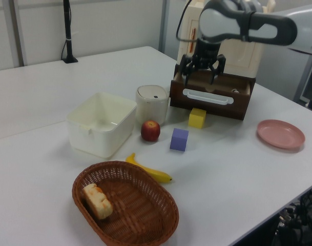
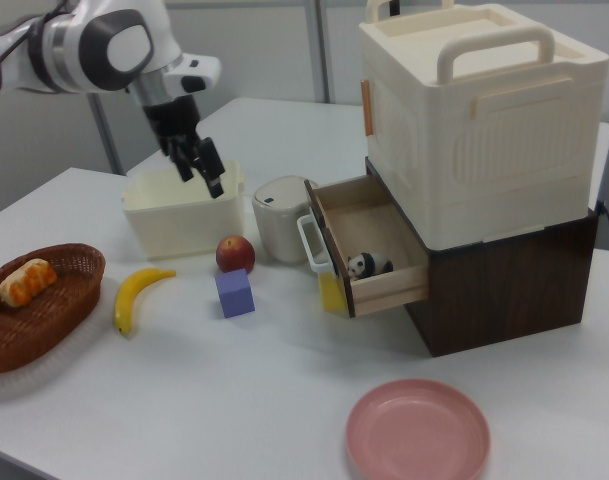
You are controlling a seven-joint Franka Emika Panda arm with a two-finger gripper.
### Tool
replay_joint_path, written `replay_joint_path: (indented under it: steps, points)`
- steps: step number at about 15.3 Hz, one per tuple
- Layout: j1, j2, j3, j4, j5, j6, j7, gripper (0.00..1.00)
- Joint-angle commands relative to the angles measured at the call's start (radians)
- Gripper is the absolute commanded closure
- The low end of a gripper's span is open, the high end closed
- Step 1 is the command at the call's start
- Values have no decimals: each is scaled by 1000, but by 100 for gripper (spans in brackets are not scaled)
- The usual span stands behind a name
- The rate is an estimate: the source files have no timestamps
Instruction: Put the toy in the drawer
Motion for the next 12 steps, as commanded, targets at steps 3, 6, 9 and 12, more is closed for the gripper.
replay_joint_path:
  steps: [3, 6, 9, 12]
  points:
    - [24, -67, -2, -50, -33, -138, -263, 0]
    - [20, -73, -4, -49, -27, -149, -305, 0]
    - [17, -77, -2, -45, -18, -169, -299, 0]
    - [17, -76, -4, -50, 4, -175, -305, 0]
